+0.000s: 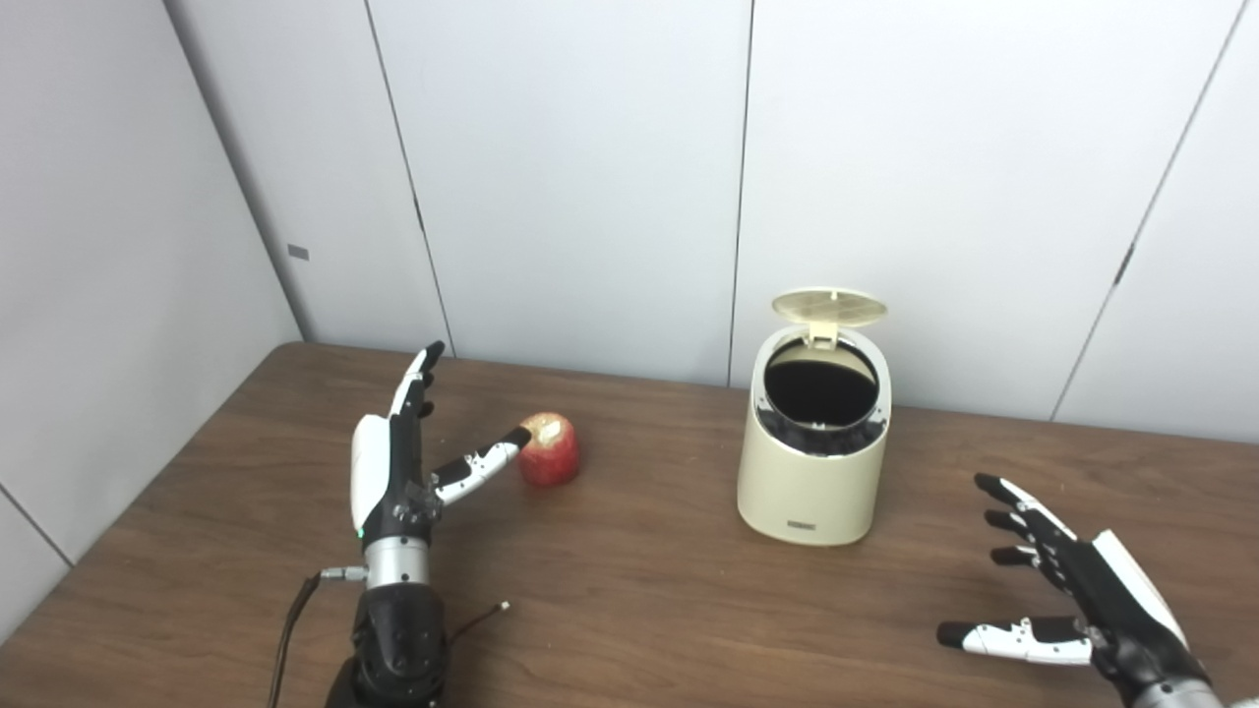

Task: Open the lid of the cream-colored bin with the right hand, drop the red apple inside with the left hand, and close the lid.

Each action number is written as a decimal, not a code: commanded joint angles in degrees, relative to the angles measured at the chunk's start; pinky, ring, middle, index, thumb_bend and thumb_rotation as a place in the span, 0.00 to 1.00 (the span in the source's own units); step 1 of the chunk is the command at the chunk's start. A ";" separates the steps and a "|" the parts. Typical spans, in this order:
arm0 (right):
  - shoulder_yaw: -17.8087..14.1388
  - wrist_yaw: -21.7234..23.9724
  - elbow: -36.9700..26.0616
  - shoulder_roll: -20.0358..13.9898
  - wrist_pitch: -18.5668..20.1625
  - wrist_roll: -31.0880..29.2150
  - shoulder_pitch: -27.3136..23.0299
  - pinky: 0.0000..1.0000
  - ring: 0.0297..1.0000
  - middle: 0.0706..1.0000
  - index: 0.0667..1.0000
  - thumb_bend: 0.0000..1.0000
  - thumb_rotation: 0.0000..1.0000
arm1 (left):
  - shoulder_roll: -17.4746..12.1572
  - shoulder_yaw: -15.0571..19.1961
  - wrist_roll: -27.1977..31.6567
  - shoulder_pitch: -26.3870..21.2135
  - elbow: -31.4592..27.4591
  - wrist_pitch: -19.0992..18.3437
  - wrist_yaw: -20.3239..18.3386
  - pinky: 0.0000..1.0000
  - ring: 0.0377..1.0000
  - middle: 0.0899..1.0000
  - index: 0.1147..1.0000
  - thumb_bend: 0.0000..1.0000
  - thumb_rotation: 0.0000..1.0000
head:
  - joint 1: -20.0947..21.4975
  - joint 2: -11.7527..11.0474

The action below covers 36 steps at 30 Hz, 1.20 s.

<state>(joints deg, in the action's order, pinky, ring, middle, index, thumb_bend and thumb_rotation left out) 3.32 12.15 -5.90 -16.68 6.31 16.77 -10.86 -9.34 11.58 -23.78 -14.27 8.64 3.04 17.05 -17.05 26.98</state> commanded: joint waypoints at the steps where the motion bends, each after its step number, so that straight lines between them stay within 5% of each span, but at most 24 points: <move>1: -0.08 -0.76 -2.30 -0.91 -1.42 0.23 -1.58 0.76 0.88 0.94 0.91 0.79 0.14 | -1.97 -1.18 0.32 -2.89 0.04 -1.10 -1.56 0.86 0.93 0.94 0.97 0.89 0.27 | 0.08 0.24; 9: -0.47 -1.24 -3.20 -0.45 0.13 0.85 -1.68 0.81 0.89 0.96 0.91 0.79 0.12 | -4.78 -5.75 2.02 -4.49 3.41 -5.48 -7.46 0.80 0.89 0.89 0.94 0.96 0.33 | 0.31 0.60; 20: -0.66 -1.10 -3.90 -0.54 1.36 0.57 -1.70 0.81 0.90 0.96 0.91 0.80 0.11 | -5.66 -9.07 1.77 -4.32 4.75 -7.14 -8.56 0.79 0.86 0.83 0.90 0.99 0.32 | 0.60 0.83; 27: -0.65 -1.05 -4.62 -0.85 1.36 0.68 -1.60 0.80 0.89 0.95 0.90 0.80 0.14 | -7.00 -14.50 -7.74 -4.89 7.19 -9.52 -4.36 0.62 0.74 0.76 0.82 0.93 0.32 | 1.00 1.05; 35: -0.56 -0.83 -5.41 -0.99 1.88 0.80 -1.02 0.77 0.88 0.95 0.90 0.79 0.15 | -5.39 -15.20 -9.63 -5.57 10.82 -8.40 2.26 0.47 0.52 0.53 0.59 0.78 0.08 | 1.21 1.50; 36: -0.51 -0.87 -5.59 -0.94 1.96 0.91 -0.94 0.77 0.87 0.94 0.89 0.79 0.15 | -5.26 -15.16 -9.58 -5.79 11.70 -7.74 3.21 0.46 0.50 0.47 0.53 0.66 0.04 | 1.28 1.58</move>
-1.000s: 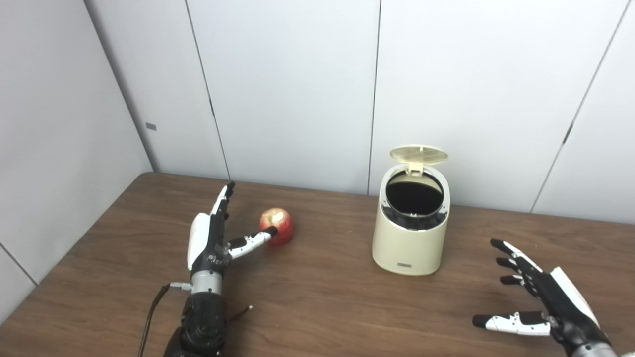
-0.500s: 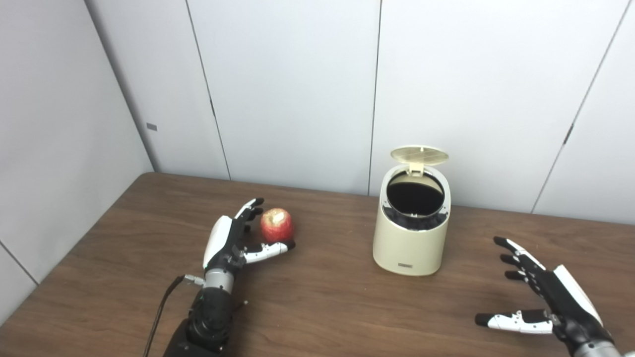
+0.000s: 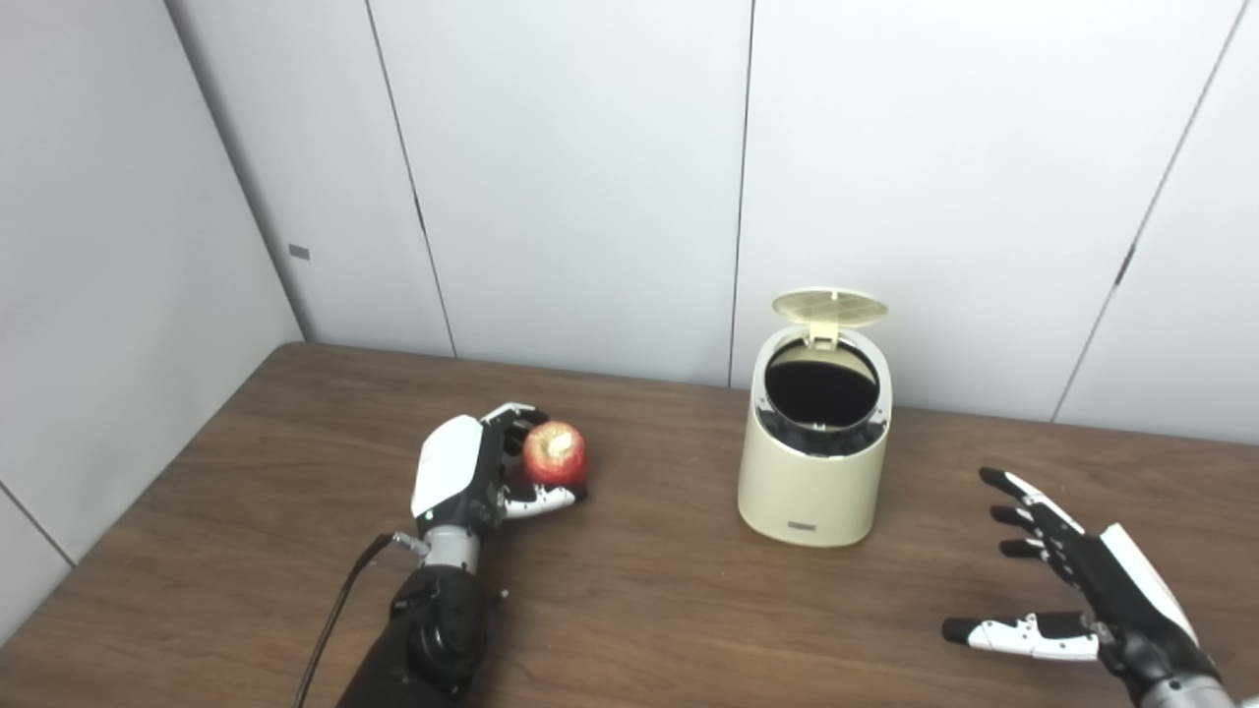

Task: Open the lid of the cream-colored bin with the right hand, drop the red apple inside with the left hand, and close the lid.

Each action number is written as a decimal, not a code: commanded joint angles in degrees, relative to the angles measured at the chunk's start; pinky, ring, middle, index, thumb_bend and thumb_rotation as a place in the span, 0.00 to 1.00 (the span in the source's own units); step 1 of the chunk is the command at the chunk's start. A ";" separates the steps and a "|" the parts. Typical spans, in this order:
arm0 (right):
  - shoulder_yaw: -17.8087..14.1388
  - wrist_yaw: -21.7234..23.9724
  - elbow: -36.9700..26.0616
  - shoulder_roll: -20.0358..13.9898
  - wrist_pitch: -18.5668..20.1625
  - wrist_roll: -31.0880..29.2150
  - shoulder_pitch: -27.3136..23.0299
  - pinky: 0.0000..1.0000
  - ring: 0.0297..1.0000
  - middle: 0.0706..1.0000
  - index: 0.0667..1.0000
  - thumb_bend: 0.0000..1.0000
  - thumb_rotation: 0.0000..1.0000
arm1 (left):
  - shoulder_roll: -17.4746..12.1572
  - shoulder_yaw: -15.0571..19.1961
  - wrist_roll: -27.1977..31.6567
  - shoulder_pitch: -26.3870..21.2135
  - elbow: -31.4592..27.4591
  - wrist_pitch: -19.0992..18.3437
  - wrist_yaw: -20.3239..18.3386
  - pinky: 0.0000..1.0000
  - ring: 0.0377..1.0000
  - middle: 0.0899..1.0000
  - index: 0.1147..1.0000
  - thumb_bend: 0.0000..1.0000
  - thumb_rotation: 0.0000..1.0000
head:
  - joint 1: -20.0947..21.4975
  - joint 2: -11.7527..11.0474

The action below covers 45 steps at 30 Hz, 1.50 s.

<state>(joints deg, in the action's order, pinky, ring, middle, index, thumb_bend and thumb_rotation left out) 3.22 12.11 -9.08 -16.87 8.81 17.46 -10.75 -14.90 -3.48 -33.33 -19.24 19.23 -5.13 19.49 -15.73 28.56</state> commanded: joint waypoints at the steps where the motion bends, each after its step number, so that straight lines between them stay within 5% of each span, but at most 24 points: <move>1: -0.36 -0.85 -2.59 -0.73 -0.47 0.29 -0.97 0.76 0.87 0.94 0.89 0.79 0.16 | 0.35 -0.14 0.08 -1.06 2.07 1.36 1.70 0.45 0.49 0.44 0.50 0.59 0.02 | 0.01 0.05; 9: -0.37 -1.18 -3.23 -0.52 -0.10 0.61 -0.35 0.74 0.87 0.94 0.88 0.79 0.15 | 0.22 -0.43 0.39 -2.06 6.27 5.55 5.82 0.33 0.38 0.38 0.45 0.52 0.00 | 0.61 0.35; 18: 0.62 -2.21 -1.94 0.57 -0.81 2.05 -0.12 0.76 0.86 0.91 0.88 0.78 0.18 | 1.74 0.27 0.90 -0.22 -1.13 11.44 9.46 0.28 0.35 0.38 0.45 0.52 0.00 | 5.09 0.13; 27: 2.10 -3.07 -0.13 0.97 -1.45 3.49 -0.81 0.76 0.87 0.92 0.88 0.78 0.23 | 5.16 0.36 2.25 -0.59 -18.91 9.76 3.04 0.32 0.38 0.38 0.45 0.52 0.00 | 10.09 -0.23; 33: 2.32 -3.98 1.03 1.44 -2.33 4.12 -0.90 0.74 0.86 0.91 0.88 0.78 0.24 | 8.63 -0.42 1.54 -3.61 -24.57 7.81 0.99 0.31 0.36 0.38 0.45 0.52 0.00 | 12.38 -0.89; 45: 3.32 -4.94 1.44 2.92 -1.41 4.86 -1.43 0.69 0.82 0.92 0.89 0.76 0.21 | 14.62 -5.29 -2.40 -8.52 -21.99 8.24 -0.71 0.29 0.36 0.41 0.43 0.53 0.00 | 14.61 -1.53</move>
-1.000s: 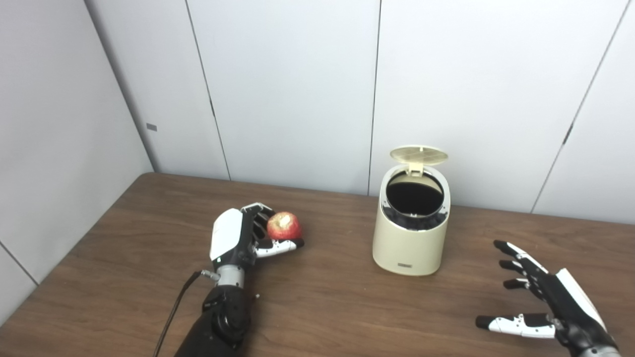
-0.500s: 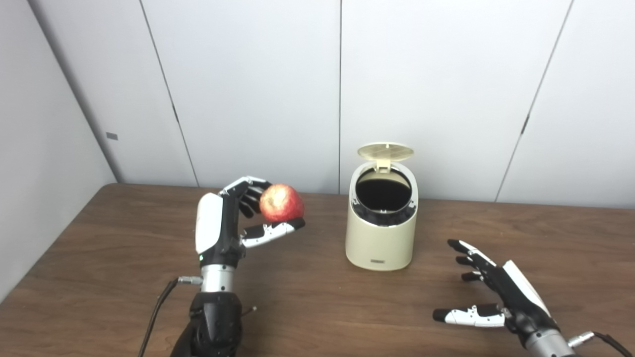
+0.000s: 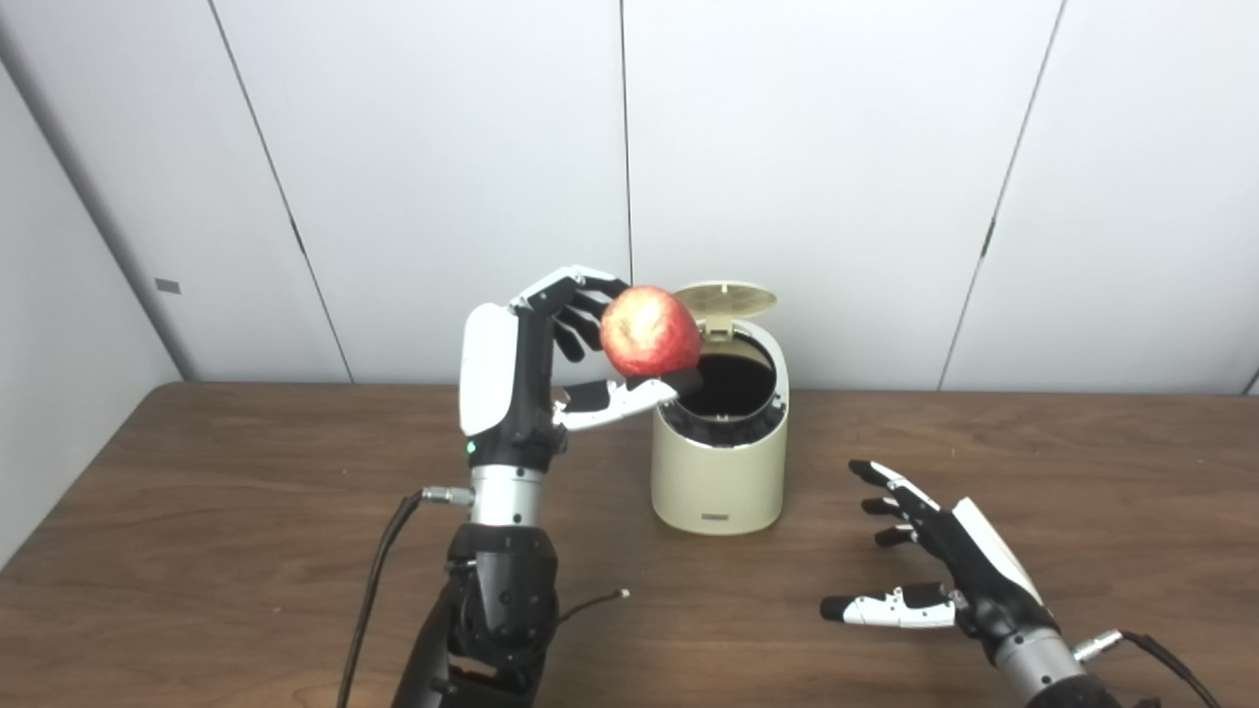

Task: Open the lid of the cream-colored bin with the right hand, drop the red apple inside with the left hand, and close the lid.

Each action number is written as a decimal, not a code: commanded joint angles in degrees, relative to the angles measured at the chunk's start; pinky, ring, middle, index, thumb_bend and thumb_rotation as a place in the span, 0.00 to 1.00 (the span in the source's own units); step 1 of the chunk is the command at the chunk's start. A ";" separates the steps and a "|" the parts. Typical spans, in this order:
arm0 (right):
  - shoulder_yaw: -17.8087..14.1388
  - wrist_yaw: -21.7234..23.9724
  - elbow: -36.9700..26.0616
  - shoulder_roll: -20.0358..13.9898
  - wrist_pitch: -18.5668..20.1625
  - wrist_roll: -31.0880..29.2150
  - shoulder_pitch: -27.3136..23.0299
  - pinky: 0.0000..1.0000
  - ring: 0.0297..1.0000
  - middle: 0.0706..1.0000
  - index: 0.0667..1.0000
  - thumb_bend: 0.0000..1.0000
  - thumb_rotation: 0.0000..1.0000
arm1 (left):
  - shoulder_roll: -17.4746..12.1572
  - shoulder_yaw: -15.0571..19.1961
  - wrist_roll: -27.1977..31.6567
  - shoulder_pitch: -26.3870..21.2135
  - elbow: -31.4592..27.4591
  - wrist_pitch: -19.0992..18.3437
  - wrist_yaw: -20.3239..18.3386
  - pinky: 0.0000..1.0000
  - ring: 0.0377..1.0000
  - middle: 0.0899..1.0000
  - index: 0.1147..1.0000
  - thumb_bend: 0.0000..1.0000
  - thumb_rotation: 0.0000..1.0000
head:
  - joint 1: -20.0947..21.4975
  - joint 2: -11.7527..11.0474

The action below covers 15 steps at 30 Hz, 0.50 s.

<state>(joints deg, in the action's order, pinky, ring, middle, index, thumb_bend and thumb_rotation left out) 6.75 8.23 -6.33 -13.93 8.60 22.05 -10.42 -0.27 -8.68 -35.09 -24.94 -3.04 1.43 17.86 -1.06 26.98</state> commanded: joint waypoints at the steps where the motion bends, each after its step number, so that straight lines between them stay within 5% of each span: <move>1: -0.18 -1.16 -1.34 0.07 -1.18 0.31 -1.77 0.69 0.83 0.92 0.89 0.77 0.21 | 0.39 -0.25 -0.68 -3.05 1.08 2.02 1.19 0.28 0.36 0.41 0.43 0.53 0.00 | 0.01 0.03; 15: -0.06 -1.56 -1.79 0.52 -0.88 1.85 -1.93 0.70 0.84 0.91 0.88 0.78 0.24 | 3.14 -1.30 -0.79 -6.14 10.54 5.10 4.79 0.27 0.34 0.40 0.43 0.52 0.00 | 1.38 -0.15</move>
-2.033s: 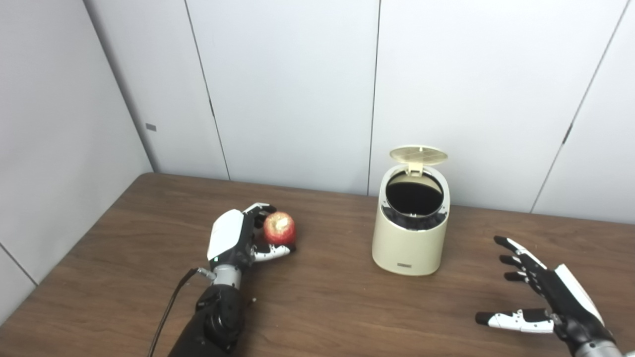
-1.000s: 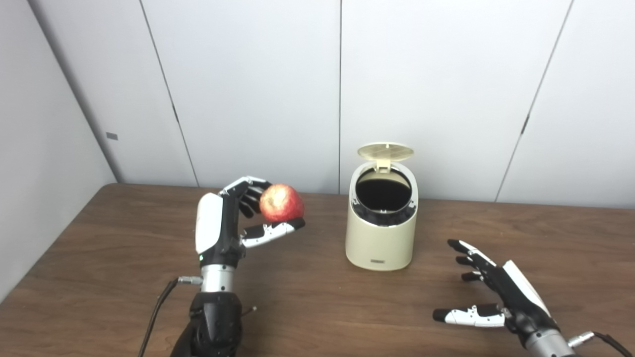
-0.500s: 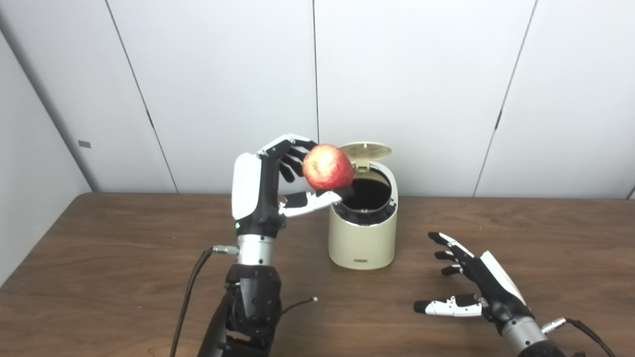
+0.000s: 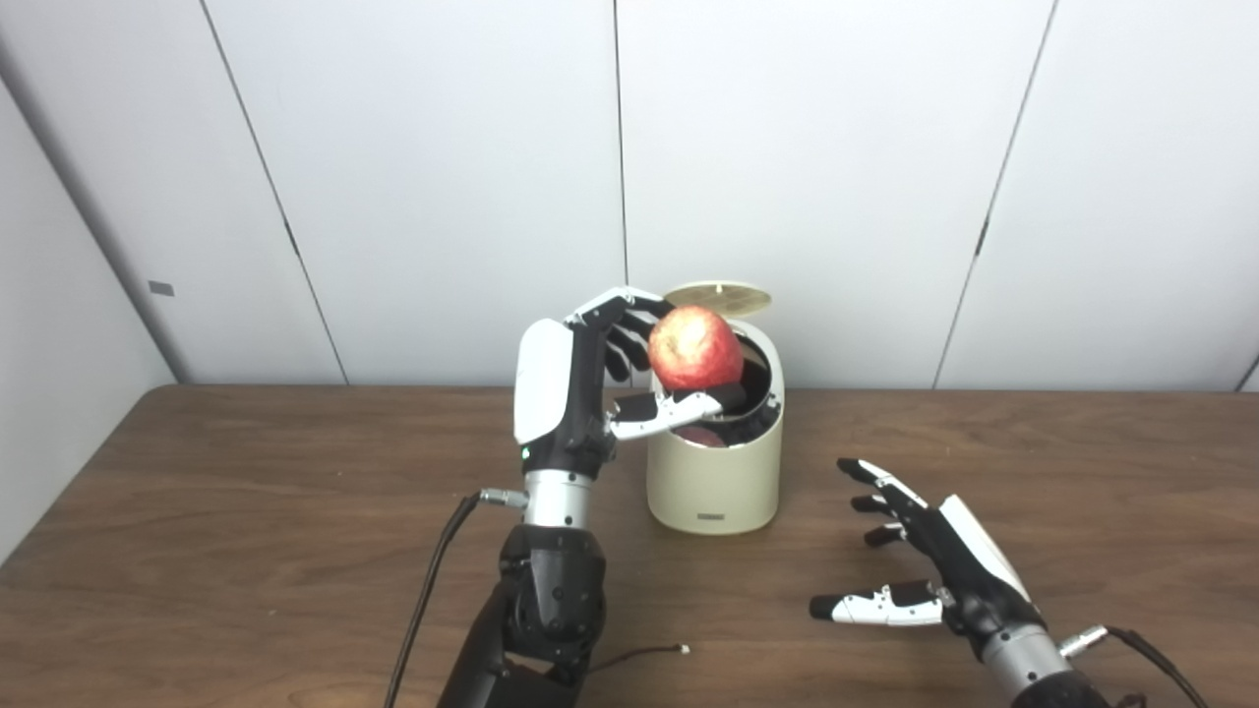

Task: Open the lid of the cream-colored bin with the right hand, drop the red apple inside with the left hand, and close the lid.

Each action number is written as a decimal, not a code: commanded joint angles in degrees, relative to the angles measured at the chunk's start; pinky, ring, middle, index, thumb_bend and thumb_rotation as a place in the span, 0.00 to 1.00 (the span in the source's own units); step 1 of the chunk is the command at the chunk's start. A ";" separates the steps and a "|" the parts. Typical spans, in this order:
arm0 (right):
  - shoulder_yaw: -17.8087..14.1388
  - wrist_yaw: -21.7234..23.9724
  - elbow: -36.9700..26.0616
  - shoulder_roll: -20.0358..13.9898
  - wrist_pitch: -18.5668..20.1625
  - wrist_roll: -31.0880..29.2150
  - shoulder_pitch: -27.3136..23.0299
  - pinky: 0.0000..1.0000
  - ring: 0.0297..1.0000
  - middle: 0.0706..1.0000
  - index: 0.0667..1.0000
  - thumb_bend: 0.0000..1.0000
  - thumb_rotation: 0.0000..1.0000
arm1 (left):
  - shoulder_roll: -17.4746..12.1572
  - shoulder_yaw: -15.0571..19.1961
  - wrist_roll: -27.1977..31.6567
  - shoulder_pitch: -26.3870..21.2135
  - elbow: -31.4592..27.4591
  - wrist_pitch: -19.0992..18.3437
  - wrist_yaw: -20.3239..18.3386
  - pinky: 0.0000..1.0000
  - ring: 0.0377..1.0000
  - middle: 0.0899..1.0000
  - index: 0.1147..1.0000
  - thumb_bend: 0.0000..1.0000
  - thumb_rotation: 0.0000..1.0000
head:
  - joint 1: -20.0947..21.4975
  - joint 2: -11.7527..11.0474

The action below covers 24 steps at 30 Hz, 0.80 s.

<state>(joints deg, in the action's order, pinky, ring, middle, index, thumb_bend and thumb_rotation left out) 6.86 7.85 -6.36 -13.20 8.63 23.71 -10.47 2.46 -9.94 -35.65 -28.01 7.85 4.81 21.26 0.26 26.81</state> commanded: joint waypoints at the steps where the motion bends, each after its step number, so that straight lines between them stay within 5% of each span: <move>1: -0.22 -1.23 -1.78 -0.10 -0.92 0.27 -1.89 0.71 0.84 0.91 0.88 0.77 0.24 | 0.48 0.04 -0.26 -3.33 0.29 1.80 1.70 0.27 0.34 0.40 0.43 0.52 0.00 | 0.41 0.02; 16: -0.17 -0.88 -2.20 0.55 -1.47 -0.69 -1.62 0.71 0.83 0.91 0.88 0.76 0.19 | -0.23 -0.45 -1.69 -8.48 16.85 9.67 12.01 0.28 0.35 0.39 0.44 0.52 0.00 | 1.02 0.41; 24: 0.10 -0.67 -2.43 0.76 -1.22 -0.77 -1.74 0.72 0.83 0.91 0.88 0.75 0.18 | -0.92 -0.85 -0.96 -10.77 22.56 12.55 14.49 0.28 0.35 0.38 0.45 0.52 0.00 | 1.33 0.49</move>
<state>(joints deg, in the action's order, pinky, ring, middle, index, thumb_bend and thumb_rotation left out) 7.04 7.86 -6.57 -12.38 8.62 23.20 -10.48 1.75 -10.52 -36.29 -35.48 30.50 15.32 34.31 1.58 27.25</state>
